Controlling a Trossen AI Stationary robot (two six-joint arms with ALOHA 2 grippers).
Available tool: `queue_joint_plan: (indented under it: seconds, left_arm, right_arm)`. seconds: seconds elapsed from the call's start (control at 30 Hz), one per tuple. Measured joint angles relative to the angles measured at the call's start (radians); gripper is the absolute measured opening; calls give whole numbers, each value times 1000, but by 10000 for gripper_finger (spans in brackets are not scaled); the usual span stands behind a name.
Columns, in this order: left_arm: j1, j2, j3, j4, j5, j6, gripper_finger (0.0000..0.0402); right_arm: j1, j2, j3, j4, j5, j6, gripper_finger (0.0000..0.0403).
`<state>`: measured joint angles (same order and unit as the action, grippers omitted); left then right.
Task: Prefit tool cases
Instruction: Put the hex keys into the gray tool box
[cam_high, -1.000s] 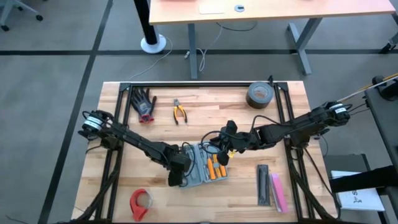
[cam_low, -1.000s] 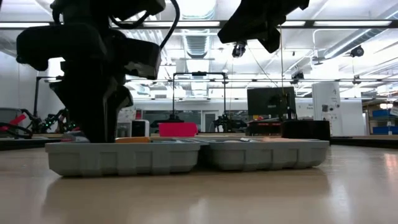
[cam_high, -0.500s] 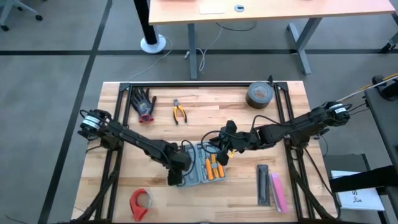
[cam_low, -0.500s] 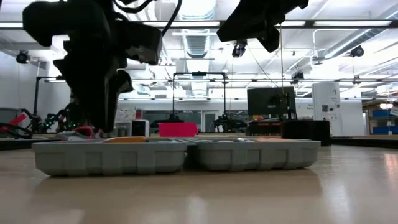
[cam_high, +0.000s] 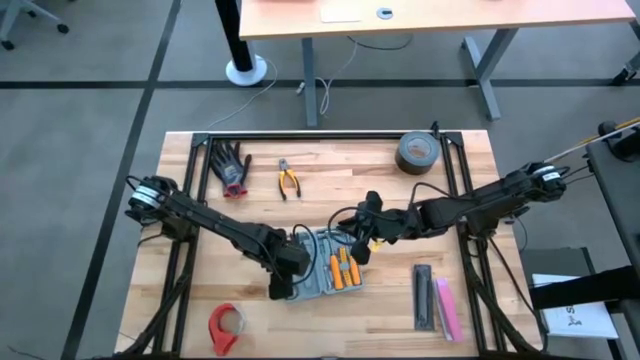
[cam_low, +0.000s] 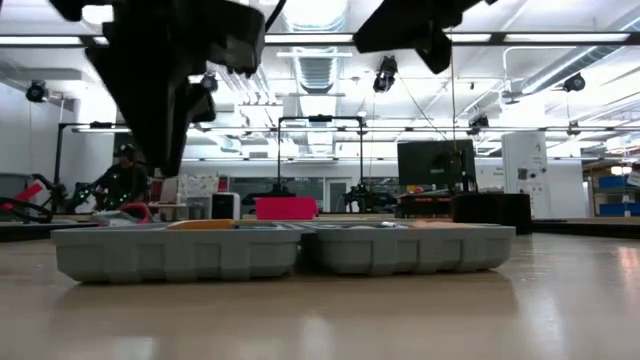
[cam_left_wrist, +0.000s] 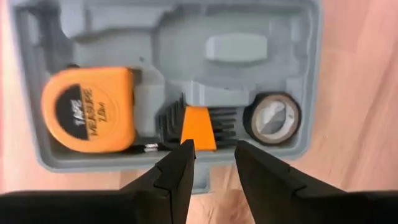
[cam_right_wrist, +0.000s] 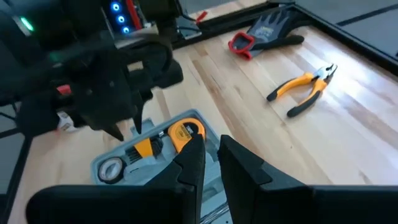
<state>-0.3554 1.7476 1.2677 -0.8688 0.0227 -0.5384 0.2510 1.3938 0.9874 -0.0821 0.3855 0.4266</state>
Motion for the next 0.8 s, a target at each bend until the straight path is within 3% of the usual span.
queue_joint_plan:
  seconds: [0.57,0.8]
  left_arm:
    - [-8,28,-49,97,43,-14,125]
    - [-8,33,-50,102,37,-13,123]
  right_arm:
    - [-2,-309,0,-171,-26,-62,32]
    - [-2,-367,0,-235,-19,-71,32]
